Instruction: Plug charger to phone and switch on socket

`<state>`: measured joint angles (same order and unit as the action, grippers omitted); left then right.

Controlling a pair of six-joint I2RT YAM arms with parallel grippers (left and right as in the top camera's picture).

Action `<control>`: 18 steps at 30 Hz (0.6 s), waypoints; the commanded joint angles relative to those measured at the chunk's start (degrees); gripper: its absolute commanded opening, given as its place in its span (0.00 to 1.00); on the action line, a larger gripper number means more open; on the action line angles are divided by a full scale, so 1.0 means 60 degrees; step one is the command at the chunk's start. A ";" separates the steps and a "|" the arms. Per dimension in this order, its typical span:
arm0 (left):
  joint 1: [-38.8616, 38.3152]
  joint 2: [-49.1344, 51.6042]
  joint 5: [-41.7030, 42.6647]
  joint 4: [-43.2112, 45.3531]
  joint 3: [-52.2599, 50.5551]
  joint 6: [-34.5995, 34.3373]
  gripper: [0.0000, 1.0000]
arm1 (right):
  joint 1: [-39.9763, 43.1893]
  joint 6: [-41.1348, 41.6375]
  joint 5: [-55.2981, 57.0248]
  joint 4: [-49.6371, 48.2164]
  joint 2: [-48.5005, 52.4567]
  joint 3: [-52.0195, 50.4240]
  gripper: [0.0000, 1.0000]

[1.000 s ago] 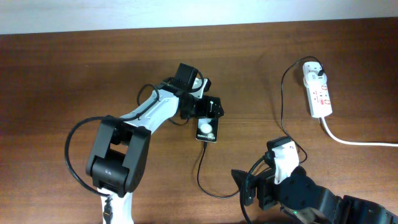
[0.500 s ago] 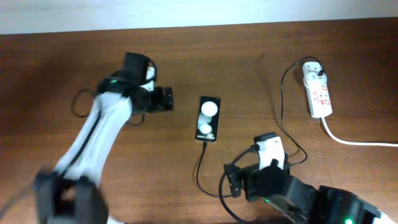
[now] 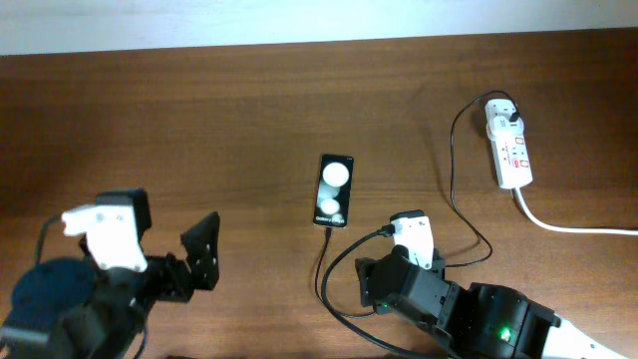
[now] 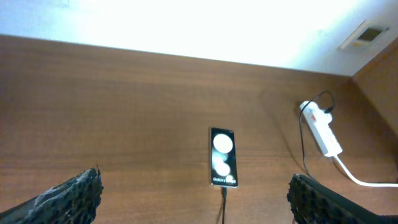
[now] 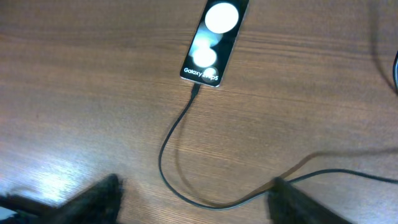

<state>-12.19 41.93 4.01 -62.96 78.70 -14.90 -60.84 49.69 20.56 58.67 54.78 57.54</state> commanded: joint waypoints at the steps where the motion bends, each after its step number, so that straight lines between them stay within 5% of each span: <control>1: 0.0026 -0.0816 -0.0138 -0.0015 0.0036 0.0149 0.99 | 0.0025 0.0055 0.0113 0.0018 0.0011 0.0106 0.89; 4: 0.0328 -0.1606 -0.0138 -0.0029 0.0036 0.0146 0.99 | 0.0025 0.0055 -0.0138 0.0120 0.0011 0.0106 0.99; 12: 0.1104 -0.3555 -0.0138 -0.0412 0.0036 0.0149 0.99 | 0.0025 0.0055 -0.0069 0.0160 0.0015 0.0106 0.99; 18: 0.1122 -0.4025 -0.0138 -0.4084 0.0036 0.0146 0.99 | 0.0025 0.0055 -0.0069 0.0193 0.0076 0.0106 0.99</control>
<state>-5.91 18.94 4.01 -79.72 79.09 -14.70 -60.84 49.76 19.90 59.79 54.83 57.54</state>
